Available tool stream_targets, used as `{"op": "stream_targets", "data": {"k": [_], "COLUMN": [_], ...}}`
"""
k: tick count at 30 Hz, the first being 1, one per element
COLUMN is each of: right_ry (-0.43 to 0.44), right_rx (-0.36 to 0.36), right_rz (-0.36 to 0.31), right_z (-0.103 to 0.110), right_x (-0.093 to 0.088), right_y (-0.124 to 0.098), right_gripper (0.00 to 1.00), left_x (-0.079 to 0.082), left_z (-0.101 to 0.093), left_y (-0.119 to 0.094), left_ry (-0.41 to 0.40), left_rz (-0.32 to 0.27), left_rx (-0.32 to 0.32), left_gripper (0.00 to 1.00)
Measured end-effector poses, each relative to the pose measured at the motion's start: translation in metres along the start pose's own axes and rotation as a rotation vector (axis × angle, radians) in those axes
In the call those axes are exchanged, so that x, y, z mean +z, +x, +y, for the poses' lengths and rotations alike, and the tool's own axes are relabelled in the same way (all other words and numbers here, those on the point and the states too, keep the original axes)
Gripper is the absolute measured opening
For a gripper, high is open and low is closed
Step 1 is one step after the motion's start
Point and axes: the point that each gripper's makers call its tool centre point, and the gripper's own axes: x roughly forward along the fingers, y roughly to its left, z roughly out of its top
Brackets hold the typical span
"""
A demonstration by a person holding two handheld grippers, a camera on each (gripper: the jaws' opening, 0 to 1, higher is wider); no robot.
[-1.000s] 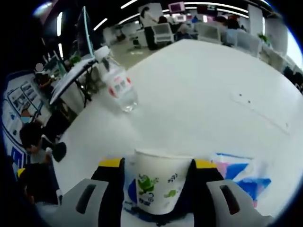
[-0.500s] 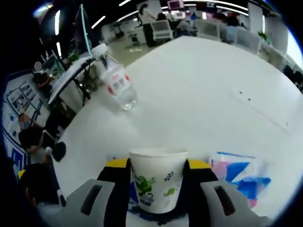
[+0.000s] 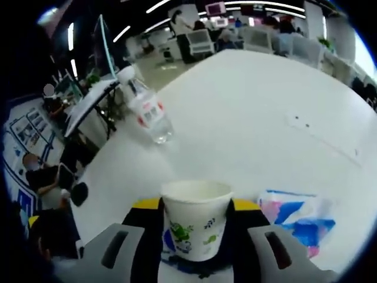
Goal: Arrange the tabletop items into an orderly group along one side of the table until the central work area is clear of visible clutter.
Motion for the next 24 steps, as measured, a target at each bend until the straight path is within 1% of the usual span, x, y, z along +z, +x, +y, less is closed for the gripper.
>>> {"op": "stream_targets", "data": {"k": [7,16,18,20,21,24], "right_ry": [-0.016,-0.087,-0.107,-0.171,-0.205,-0.201], "right_rx": [0.012,0.028,0.039,0.051,0.049,0.072], "right_rz": [-0.014,-0.046,-0.072,-0.120,-0.132,-0.172], "right_z": [0.003,0.011,0.014,0.019,0.021,0.029], "right_x": [0.003,0.011,0.016,0.024,0.027,0.034], "right_y": [-0.006,-0.010,-0.011,-0.011,-0.011,-0.012], "right_gripper": [0.39,0.39,0.39,0.39,0.39,0.39], "left_x": [0.000,0.001,0.000,0.001,0.001,0.000], "left_z": [0.000,0.002,0.001,0.000,-0.001,-0.003], "left_y": [0.000,-0.001,-0.001,-0.001,-0.001,-0.001], "left_ry": [-0.003,-0.021,-0.018,-0.015,-0.012,-0.001], "left_rz": [-0.001,-0.012,-0.011,-0.011,-0.011,-0.009], "left_rx": [-0.001,0.000,-0.002,-0.007,-0.010,-0.017], "left_gripper": [1.00,1.00,1.00,1.00,1.00,1.00]}}
